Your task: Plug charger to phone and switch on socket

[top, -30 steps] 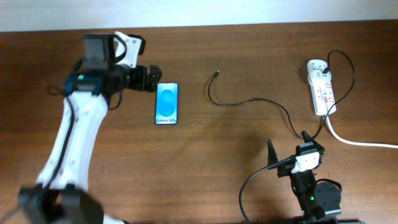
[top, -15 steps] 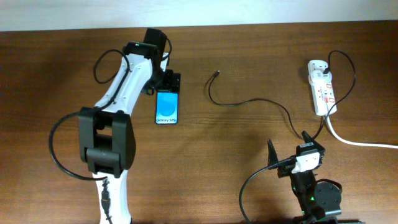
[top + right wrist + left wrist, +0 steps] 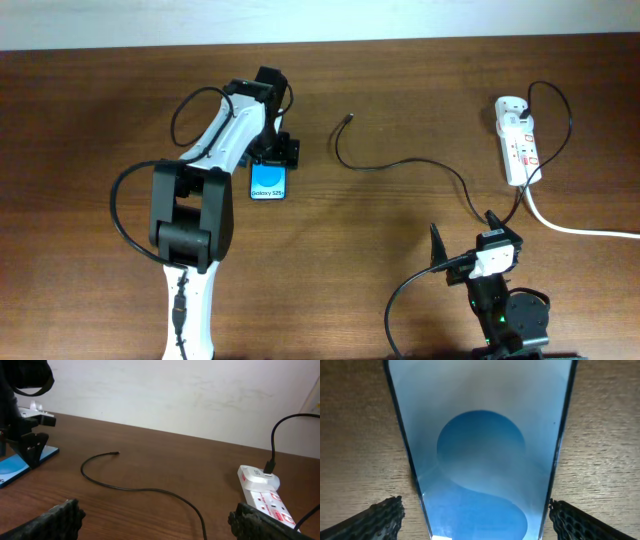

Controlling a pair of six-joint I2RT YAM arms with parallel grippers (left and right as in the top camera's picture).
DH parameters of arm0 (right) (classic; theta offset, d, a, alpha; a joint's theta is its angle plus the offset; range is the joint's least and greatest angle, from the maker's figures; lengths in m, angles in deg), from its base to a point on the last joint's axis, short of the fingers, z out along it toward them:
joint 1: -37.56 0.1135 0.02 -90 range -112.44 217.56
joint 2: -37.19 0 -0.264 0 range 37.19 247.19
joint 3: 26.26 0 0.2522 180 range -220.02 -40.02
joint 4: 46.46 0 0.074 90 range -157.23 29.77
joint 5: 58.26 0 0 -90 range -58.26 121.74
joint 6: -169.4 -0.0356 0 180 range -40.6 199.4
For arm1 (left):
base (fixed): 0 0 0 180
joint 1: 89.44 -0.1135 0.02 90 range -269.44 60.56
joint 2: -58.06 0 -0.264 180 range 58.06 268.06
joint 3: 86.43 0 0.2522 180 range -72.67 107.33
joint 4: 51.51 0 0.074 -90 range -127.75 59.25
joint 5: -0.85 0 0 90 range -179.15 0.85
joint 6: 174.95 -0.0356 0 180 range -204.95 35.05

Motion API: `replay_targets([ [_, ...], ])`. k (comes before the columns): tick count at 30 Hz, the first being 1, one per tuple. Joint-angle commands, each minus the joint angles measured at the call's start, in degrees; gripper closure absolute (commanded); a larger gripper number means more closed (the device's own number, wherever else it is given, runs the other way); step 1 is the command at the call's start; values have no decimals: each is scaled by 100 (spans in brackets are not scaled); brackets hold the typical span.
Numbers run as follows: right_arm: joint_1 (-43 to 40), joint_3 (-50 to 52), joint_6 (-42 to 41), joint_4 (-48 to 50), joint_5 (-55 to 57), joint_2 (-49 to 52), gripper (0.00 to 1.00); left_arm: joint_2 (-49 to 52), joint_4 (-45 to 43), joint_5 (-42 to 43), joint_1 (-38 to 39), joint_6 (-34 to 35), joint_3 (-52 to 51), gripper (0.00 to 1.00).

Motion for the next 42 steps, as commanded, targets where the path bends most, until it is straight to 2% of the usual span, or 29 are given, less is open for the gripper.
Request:
replay_targets([
  [1, 24, 28, -22, -28, -15, -44, 2, 127, -199, -39, -11, 227, -332, 1],
  [8, 24, 28, -22, -28, -15, -44, 2, 127, -798, 92, 48, 223, -601, 1],
  [13, 24, 28, -22, -28, -15, -44, 2, 127, -772, 116, 52, 225, -601, 14],
  [20, 24, 28, -22, -28, -15, -44, 2, 120, -778, 326, 52, 374, -553, 24],
  [23, 24, 28, -22, -28, -15, -44, 2, 120, -553, 577, 35, 374, -153, 26],
  [29, 24, 28, -22, -28, -15, -44, 2, 120, 586, 1062, 35, 374, 1134, 25],
  [32, 24, 28, -22, -28, -15, -44, 2, 120, 831, 1792, 24, 374, 1641, 29],
  [34, 24, 28, -22, -28, -15, -44, 2, 120, 828, 2205, 7, 374, 1740, 36],
  [35, 24, 28, -22, -28, -15, -44, 2, 120, 831, 2428, -11, 376, 1740, 47],
  [37, 24, 28, -20, -26, -15, -44, 2, 120, 811, 2846, -24, 503, 1740, 78],
  [39, 24, 28, -20, -17, -15, -44, 2, 120, 820, 3071, -50, 1134, 1740, 100],
  [42, 26, 28, -22, 96, -17, -44, 2, 120, 831, 3648, -70, 2391, 1740, 100],
])
